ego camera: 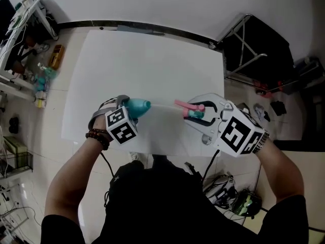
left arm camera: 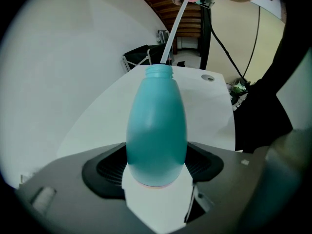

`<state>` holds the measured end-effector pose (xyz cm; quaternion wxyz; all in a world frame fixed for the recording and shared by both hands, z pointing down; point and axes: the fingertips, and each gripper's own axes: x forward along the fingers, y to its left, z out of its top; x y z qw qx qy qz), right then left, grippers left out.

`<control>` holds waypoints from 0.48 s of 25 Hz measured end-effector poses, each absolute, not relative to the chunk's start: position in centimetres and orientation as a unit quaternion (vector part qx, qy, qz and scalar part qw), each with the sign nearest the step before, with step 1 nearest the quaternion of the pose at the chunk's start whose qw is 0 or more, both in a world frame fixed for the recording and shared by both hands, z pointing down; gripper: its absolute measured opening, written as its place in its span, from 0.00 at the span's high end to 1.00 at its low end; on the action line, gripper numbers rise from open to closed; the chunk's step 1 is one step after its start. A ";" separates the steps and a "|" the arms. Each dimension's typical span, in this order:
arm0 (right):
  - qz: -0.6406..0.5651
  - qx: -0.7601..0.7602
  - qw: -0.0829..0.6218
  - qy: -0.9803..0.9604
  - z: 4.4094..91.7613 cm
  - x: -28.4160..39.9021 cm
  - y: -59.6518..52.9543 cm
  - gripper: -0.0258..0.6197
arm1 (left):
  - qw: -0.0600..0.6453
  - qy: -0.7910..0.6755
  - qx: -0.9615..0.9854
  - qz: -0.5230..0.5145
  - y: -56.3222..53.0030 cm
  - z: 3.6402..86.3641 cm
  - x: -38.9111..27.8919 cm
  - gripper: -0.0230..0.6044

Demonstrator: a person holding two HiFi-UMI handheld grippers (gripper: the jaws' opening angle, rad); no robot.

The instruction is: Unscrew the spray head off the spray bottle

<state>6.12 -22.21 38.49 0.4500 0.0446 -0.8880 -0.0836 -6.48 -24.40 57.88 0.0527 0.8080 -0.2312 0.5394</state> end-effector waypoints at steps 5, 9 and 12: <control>-0.003 0.092 0.388 -0.917 38.7 7.3 -24.0 0.77 | 0.096 -0.263 0.819 0.501 -25.3 58.3 -6.1 0.34; 0.090 0.165 0.334 -0.924 40.9 8.3 -26.7 0.77 | 0.125 -0.289 0.829 0.463 -26.0 58.6 -5.6 0.34; 0.111 0.203 0.324 -0.917 43.5 8.1 -27.6 0.77 | 0.137 -0.304 0.835 0.438 -26.3 58.9 -5.0 0.33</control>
